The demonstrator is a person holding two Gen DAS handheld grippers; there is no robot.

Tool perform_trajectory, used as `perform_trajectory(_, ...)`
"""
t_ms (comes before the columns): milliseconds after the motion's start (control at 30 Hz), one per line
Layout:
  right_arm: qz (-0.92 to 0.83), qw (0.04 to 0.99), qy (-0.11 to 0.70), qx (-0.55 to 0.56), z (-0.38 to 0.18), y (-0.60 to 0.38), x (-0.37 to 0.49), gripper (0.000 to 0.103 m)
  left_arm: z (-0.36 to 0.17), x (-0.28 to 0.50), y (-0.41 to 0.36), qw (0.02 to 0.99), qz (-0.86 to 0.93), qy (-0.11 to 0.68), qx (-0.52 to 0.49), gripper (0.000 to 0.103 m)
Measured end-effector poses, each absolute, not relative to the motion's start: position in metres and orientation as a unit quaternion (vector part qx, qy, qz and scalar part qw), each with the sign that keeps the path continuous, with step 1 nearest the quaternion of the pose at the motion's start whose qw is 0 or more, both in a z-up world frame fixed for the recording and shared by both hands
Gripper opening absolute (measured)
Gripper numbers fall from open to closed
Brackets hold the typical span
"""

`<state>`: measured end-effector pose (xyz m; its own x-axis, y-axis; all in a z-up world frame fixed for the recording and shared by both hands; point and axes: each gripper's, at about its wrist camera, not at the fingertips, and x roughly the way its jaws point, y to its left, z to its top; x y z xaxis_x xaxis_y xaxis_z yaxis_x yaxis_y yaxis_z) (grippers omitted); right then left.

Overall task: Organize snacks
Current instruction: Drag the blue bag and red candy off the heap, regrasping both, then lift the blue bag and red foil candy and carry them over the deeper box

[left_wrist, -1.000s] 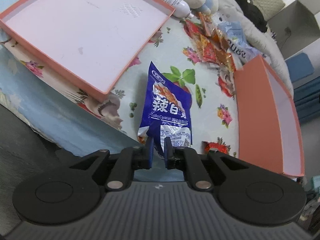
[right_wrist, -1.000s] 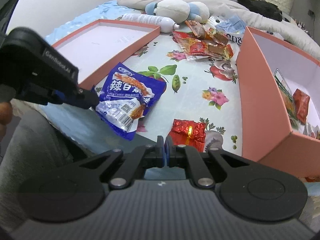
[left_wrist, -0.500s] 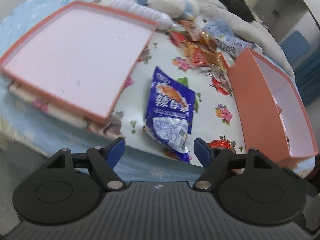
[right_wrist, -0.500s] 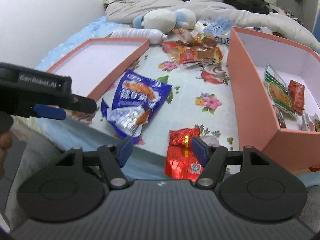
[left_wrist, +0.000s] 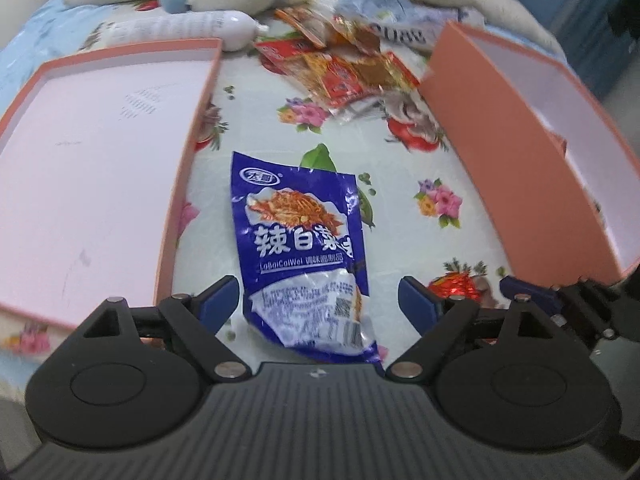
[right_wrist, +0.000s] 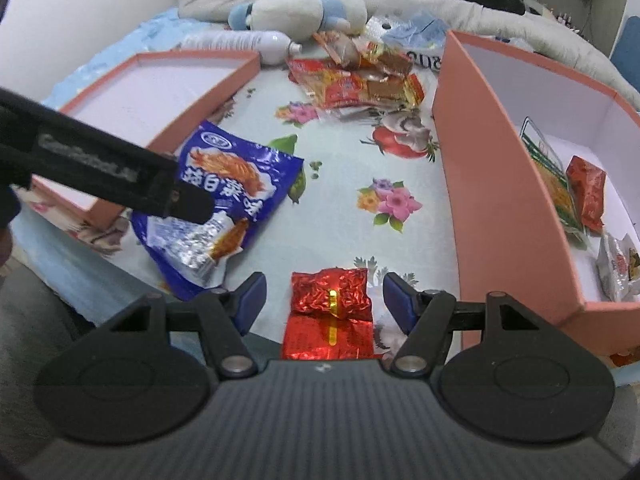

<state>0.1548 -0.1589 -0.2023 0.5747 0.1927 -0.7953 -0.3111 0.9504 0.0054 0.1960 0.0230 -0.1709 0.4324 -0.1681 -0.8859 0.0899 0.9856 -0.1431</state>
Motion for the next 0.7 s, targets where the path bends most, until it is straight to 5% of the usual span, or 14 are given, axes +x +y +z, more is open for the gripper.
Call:
perform_trajectory(367,0.138,0.866,0.475,-0.074,-0.222,-0.159,0.175,0.065,-0.217,0.226,0.016,0.818,-0.08,0.57,0.012,0.089)
perform_trajectory(467,0.142,0.86,0.484,-0.076,-0.226,-0.158,0.175,0.054,-0.224,0.227,0.018,0.816,-0.077,0.573,-0.004,0.088)
perform_trajectory(700,0.144,0.861,0.483,-0.071,-0.225,-0.16,0.175,0.054,-0.221,0.223,0.014,0.832,-0.068,0.551,-0.011,0.068)
